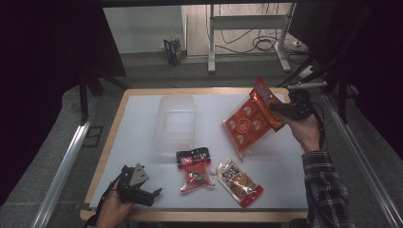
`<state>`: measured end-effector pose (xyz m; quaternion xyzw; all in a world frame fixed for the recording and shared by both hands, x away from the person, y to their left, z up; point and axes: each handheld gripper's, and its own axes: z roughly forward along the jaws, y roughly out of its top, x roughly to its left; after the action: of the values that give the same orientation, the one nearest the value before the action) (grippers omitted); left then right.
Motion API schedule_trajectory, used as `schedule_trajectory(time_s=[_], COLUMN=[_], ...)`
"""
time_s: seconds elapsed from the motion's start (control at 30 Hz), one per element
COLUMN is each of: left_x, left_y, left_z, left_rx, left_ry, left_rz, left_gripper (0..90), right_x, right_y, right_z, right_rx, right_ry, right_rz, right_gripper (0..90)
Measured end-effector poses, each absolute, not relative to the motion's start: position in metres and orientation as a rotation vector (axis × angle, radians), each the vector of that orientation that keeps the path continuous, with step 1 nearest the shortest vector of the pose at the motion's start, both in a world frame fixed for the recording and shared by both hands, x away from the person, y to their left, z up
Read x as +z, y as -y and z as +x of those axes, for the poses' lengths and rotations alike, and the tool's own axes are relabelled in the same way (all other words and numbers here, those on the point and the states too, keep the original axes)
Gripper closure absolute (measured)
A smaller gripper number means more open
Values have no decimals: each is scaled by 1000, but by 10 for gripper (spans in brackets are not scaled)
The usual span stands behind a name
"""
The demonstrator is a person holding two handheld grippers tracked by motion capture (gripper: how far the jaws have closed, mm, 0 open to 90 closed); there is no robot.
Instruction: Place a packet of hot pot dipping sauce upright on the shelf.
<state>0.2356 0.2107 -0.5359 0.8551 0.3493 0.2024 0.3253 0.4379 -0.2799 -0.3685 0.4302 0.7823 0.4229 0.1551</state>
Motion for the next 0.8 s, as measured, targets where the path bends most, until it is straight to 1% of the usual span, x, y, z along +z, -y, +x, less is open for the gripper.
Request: schedule_trajectory(time_s=[0.13,0.47,0.8], left_x=[-534,-532,-533], left_y=[-212,-215,-213], left_z=[236,236,235], left_rx=[500,477,501], left_ry=[-918,-927,-913], left_rz=[2213,2195,2201], left_gripper=[0,0,0], right_x=[-358,-332,-319], right_y=[262,223,197], right_z=[433,420,418], right_rx=[1274,1252,1194], right_ry=[-2260,-2303,-2316], right_rz=[1184,1040,966], right_gripper=[886,888,888])
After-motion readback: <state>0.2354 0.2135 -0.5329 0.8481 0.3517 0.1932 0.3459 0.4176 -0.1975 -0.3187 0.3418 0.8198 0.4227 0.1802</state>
